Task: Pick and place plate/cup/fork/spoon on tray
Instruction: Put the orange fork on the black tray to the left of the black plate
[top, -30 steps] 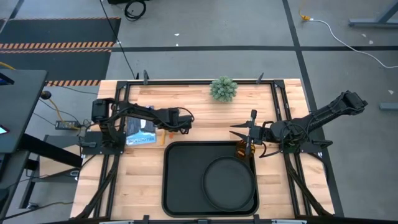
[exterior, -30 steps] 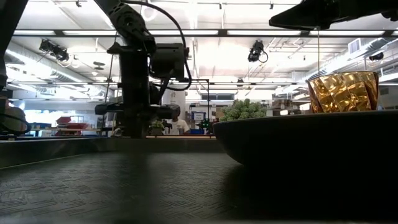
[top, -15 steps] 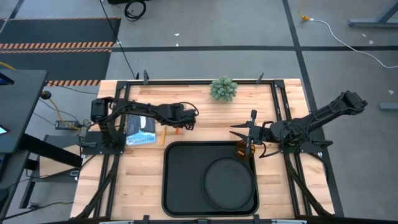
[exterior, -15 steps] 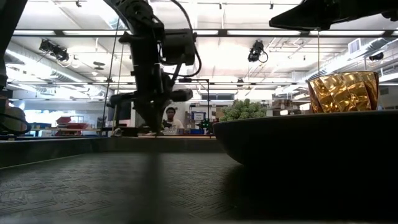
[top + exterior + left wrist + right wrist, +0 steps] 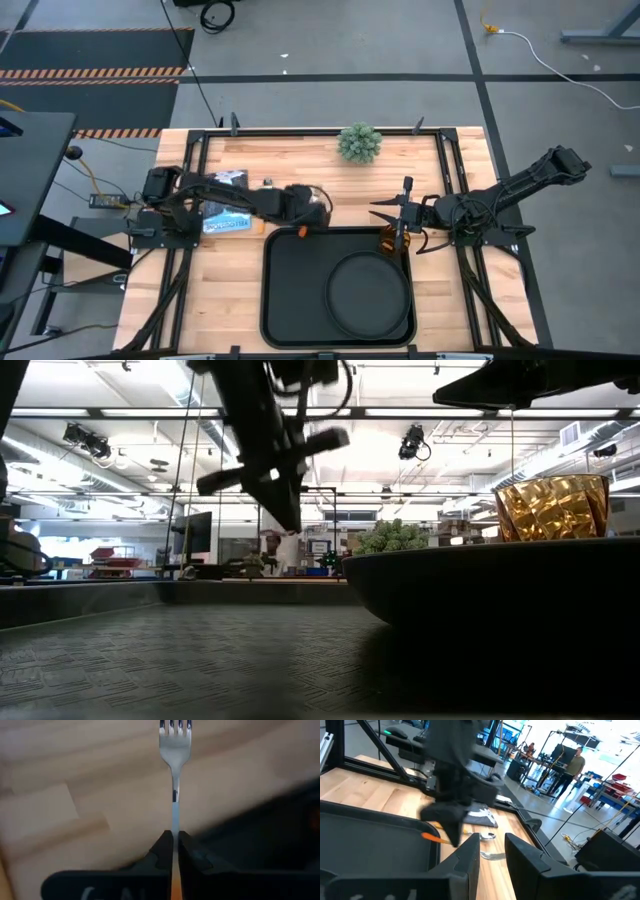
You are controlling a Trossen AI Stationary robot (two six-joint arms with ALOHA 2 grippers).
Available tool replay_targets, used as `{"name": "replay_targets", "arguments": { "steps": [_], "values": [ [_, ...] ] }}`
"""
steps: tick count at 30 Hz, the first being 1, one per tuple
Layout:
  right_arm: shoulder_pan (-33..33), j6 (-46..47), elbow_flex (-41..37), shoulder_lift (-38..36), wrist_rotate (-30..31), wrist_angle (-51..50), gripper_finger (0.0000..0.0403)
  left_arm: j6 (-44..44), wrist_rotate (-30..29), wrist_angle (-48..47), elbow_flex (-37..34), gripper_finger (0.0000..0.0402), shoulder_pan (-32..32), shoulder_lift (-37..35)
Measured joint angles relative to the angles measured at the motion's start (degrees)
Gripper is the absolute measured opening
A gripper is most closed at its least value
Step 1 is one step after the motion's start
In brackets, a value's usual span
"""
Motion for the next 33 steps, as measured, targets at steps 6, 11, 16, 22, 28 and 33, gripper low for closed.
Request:
{"name": "replay_targets", "arguments": {
  "steps": [6, 11, 16, 22, 28, 33],
  "values": [
    [0.0, 0.24, -0.02, 0.0, 0.0, -0.09, 0.0097, -8.52, -1.55, -0.06, 0.55, 0.0016, -7.9, -0.02],
    [0.74, 0.32, -0.02, 0.0, 0.0, -0.11, 0.0097, -15.91, -3.12, 0.12, 0.55, 0.0016, -14.22, -0.02],
    [1.61, 0.29, -0.02, 0.0, -0.04, -0.11, 0.0097, -22.05, -5.22, 0.18, 0.55, 0.0016, -18.75, -0.02],
    [1.9, 0.17, -0.02, 0.0, -0.02, -0.11, 0.0097, -26.88, -5.07, 1.76, 0.53, 0.0016, -22.22, 1.14],
    [1.93, 0.26, -0.07, -0.02, -0.03, -0.04, 0.0097, -29.63, -3.47, 5.86, 0.82, 0.0016, -24.26, 4.64],
    [1.95, 0.67, -0.07, -0.02, -0.13, -0.7, 0.0097, -30.25, -3.16, 4.37, 4.74, 0.0016, -25.13, 8.63]
  ]
}}
